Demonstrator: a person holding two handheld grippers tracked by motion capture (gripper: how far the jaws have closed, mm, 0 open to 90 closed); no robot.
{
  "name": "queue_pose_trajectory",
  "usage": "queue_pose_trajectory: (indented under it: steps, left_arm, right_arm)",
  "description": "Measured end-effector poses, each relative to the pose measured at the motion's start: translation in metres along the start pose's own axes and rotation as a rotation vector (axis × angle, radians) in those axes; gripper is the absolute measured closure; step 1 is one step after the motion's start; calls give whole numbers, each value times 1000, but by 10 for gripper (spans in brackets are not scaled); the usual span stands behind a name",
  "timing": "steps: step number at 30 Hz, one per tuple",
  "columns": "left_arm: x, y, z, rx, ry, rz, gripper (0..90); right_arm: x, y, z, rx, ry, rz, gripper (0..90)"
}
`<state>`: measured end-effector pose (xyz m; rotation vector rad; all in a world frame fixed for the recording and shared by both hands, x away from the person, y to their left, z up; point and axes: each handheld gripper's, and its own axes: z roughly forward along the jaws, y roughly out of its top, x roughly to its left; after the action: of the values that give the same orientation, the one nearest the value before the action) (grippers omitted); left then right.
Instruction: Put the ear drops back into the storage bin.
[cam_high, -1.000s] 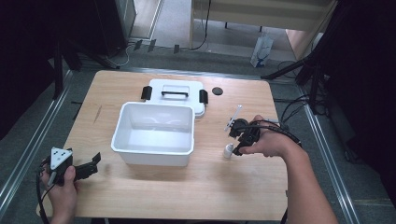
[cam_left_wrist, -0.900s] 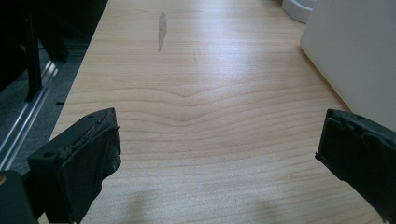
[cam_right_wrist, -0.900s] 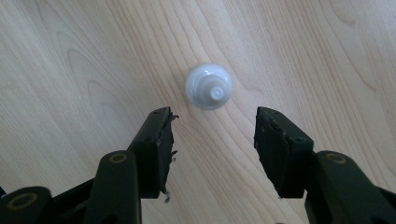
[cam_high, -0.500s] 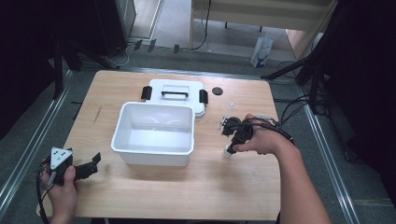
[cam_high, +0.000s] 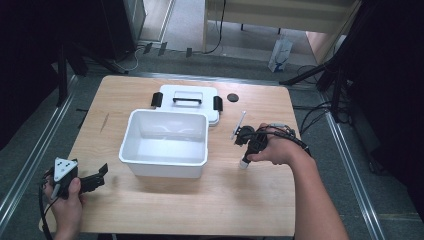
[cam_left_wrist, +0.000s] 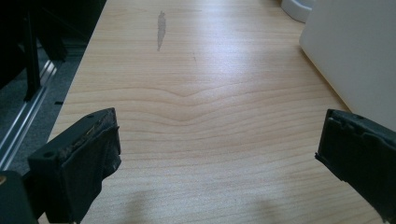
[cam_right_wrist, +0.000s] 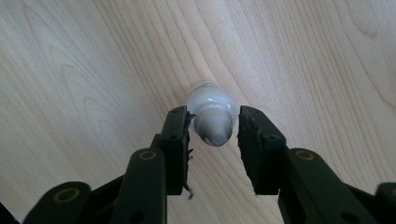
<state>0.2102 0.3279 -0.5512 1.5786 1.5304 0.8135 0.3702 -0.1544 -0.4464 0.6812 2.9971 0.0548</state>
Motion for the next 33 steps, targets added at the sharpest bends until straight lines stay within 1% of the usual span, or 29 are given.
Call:
queue_pose_trajectory:
  steps: [8, 9, 13, 15, 16, 19, 21, 24, 27, 33]
  left_arm:
    - [0, 0, 0, -2, -3, 0, 0]
    - [0, 0, 0, -3, -4, 2, 0]
    - [0, 0, 0, -2, -4, 2, 0]
    - [0, 0, 0, -3, -4, 1, 0]
    - [0, 0, 0, -3, -4, 1, 0]
    - [0, 0, 0, -3, -4, 0, 0]
    - [0, 0, 0, -3, -4, 0, 0]
    - [0, 0, 0, -3, -4, 1, 0]
    - [0, 0, 0, -2, -4, 1, 0]
    - [0, 0, 0, -3, -3, 1, 0]
  right_arm:
    - [0, 2, 6, 15, 0, -4, 667]
    - [0, 2, 6, 12, 9, 5, 692]
    - [-2, 1, 6, 6, 15, 10, 713]
    - [-2, 1, 6, 6, 16, 5, 715]
    - [-2, 0, 5, 4, 15, -11, 717]
    - [-2, 0, 5, -5, 4, -25, 720]
    - [-2, -1, 4, 1, 12, -31, 720]
    - [-2, -1, 3, 5, 12, -44, 721]
    - [-3, 1, -7, -16, 10, -51, 721]
    - [-2, 7, -26, -27, 7, -71, 721]
